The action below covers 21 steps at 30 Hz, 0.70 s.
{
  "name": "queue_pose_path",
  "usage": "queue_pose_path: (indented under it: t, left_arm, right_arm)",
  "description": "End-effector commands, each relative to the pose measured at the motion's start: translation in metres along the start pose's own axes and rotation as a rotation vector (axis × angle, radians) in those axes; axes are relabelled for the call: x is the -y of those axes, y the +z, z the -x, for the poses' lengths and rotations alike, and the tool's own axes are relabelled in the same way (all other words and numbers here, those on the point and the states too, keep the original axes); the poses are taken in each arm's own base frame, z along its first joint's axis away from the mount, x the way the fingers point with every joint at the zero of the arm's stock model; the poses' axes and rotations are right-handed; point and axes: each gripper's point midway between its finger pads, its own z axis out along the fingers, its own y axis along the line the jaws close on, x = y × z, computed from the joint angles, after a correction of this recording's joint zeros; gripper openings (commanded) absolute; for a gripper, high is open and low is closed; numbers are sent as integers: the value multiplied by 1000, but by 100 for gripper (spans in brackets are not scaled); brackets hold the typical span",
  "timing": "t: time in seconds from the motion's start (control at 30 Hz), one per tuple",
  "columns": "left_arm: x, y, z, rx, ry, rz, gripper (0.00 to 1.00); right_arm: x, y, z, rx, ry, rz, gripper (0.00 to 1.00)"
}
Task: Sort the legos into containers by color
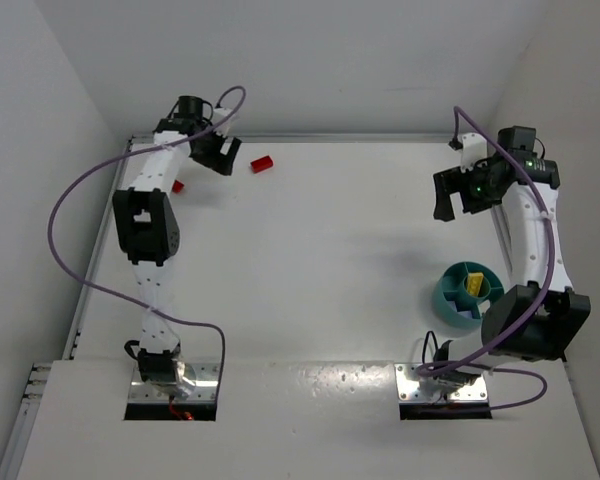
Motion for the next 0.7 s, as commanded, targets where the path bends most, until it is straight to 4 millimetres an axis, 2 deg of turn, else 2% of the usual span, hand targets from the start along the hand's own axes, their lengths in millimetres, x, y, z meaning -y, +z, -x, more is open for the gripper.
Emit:
queue_pose_path:
  t: [0.0, 0.13, 0.17, 0.23, 0.27, 0.33, 0.4, 0.43, 0.5, 0.53, 0.67]
  left_arm:
    - [18, 41, 18, 9, 167, 24, 95]
    - [28, 81, 19, 13, 155, 39, 92]
    - [32, 98, 10, 1, 139, 15, 92]
    - [33, 109, 17, 35, 119, 1, 92]
    - [36, 120, 10, 30, 109, -14, 92]
    - [34, 125, 15, 58, 114, -4, 92]
    - [32, 137, 10, 55, 113, 5, 92]
    - [28, 137, 16, 77, 108, 23, 92]
    - [31, 147, 19, 90, 104, 33, 94]
    - [30, 144, 23, 96, 104, 36, 94]
    - [35, 155, 28, 141, 94, 8, 98]
  right_arm:
    - [-3, -10, 21, 91, 19, 9, 98]
    - [-9, -10, 18, 82, 36, 34, 97]
    - [-11, -12, 19, 85, 36, 43, 97]
    - [-13, -14, 21, 89, 35, 51, 97]
    - [-14, -17, 20, 81, 39, 55, 97]
    - [-16, -16, 21, 67, 47, 74, 97]
    - [-17, -15, 21, 61, 51, 87, 96]
    - [-18, -17, 25, 73, 47, 93, 95]
    - [-18, -14, 24, 65, 71, 98, 94]
    - [-20, -14, 25, 69, 71, 107, 94]
    - [-18, -11, 27, 59, 75, 112, 93]
